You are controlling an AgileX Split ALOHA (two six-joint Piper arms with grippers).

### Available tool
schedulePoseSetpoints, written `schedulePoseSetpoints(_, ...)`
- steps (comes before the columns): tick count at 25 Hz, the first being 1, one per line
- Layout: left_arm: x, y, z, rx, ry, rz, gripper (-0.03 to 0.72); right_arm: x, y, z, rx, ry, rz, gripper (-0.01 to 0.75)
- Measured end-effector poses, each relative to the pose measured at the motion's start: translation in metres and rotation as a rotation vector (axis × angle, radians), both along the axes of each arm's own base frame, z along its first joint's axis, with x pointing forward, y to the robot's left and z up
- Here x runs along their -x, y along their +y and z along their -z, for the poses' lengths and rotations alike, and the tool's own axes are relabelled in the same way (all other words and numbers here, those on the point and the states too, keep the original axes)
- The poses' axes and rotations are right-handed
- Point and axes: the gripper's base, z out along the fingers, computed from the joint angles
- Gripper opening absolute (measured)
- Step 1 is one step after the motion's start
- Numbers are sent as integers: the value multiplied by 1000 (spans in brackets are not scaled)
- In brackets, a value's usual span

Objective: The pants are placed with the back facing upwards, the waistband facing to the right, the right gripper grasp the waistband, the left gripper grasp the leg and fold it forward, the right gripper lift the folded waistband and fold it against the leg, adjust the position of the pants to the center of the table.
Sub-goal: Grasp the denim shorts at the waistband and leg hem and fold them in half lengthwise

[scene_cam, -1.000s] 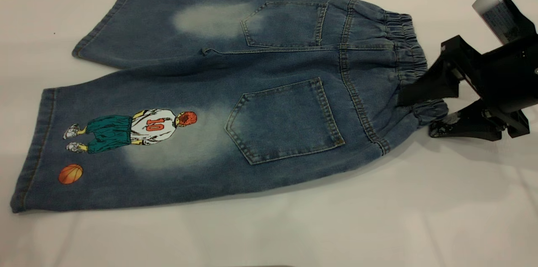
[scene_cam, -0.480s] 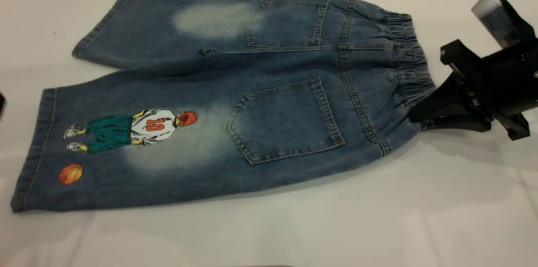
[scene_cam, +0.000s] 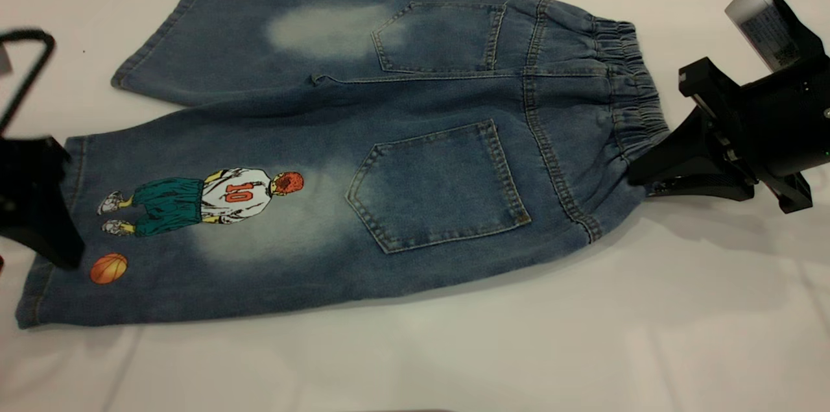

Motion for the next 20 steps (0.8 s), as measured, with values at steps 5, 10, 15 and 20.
schedulePoseSetpoints(5,-1,1,18,-13,46,8,503,0,0,0,0,0,-1,41)
schedulePoseSetpoints(10,-5,2,20,-30,8,19,503,0,0,0,1,-2,-6,41)
schedulePoseSetpoints(15,-8,3,20,-42,-23,27,503,0,0,0,1,-3,-9,41)
schedulePoseSetpoints(20,-3,3,20,-44,25,56,503,0,0,0,1,-3,-9,41)
